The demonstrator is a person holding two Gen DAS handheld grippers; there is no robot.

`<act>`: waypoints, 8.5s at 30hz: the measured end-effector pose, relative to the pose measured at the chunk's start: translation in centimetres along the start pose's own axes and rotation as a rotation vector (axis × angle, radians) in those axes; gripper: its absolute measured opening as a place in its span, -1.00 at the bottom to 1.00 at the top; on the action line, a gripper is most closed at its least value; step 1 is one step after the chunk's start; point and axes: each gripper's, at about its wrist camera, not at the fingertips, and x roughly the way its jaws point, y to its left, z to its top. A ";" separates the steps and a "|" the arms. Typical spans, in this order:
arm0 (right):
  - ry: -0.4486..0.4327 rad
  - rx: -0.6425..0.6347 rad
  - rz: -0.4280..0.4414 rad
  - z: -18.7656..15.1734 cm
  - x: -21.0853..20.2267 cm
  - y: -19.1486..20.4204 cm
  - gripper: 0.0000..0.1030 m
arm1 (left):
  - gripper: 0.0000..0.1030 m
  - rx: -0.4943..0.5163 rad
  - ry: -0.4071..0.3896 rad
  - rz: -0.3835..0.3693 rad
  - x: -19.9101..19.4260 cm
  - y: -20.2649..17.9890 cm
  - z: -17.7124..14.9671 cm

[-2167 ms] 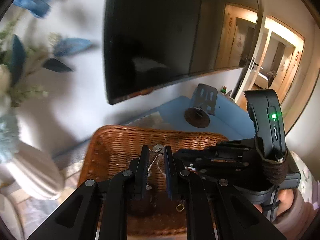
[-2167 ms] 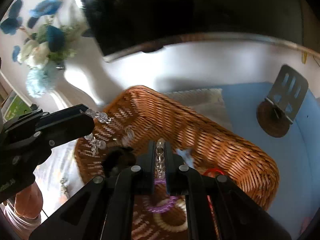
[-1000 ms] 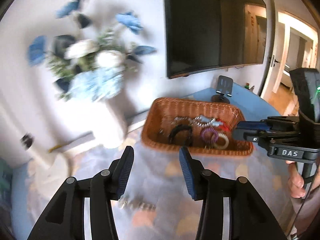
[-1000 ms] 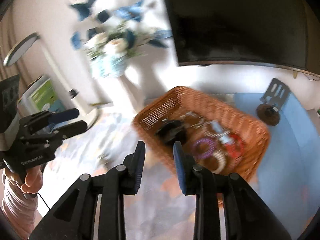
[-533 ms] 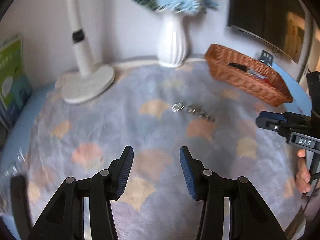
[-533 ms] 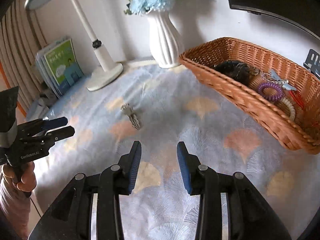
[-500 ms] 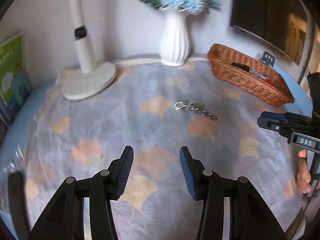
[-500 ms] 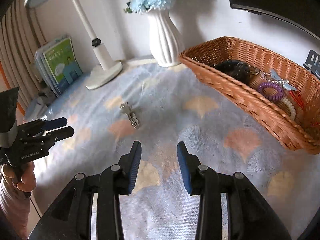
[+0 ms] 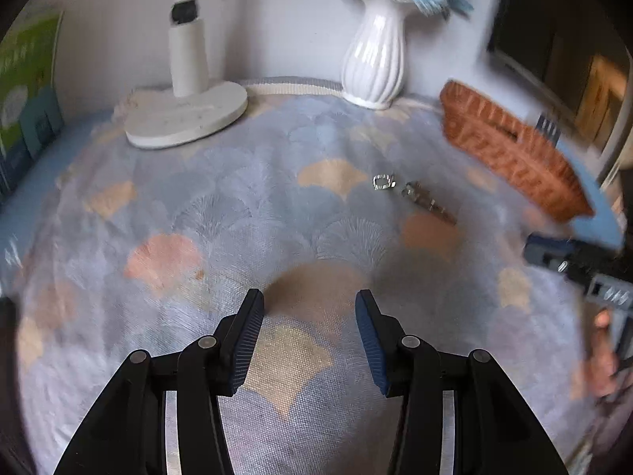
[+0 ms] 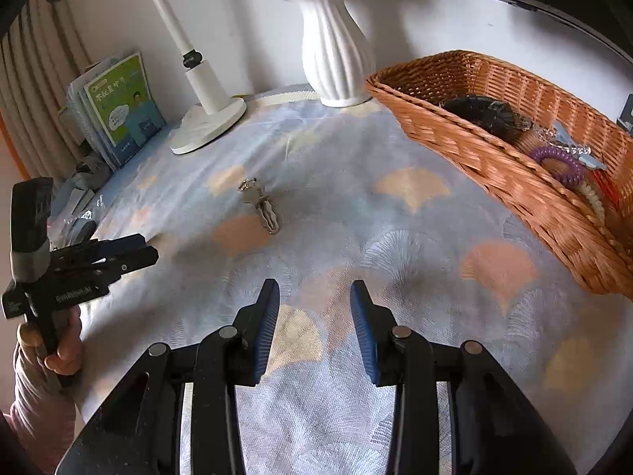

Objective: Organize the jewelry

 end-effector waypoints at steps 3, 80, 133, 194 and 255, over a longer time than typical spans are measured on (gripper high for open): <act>0.016 -0.018 -0.004 0.0 0.0 0.2 -0.23 | -0.04 0.083 -0.001 0.066 0.1 -1.7 -0.2; 0.084 -0.324 -0.029 4.7 5.3 3.1 -0.65 | -0.27 0.488 0.028 -0.246 6.0 -6.3 8.3; -0.102 0.220 -0.300 10.5 -8.3 -19.7 -0.65 | -0.76 0.430 -0.099 -0.517 5.1 -23.8 21.3; -0.443 0.364 -0.605 -6.0 -12.0 -2.5 0.21 | 0.47 0.198 -0.303 -0.094 -4.6 -12.9 -0.1; -0.398 0.301 -0.611 -5.6 -10.7 -1.8 0.33 | 0.47 0.193 -0.240 -0.075 -3.4 -12.8 0.0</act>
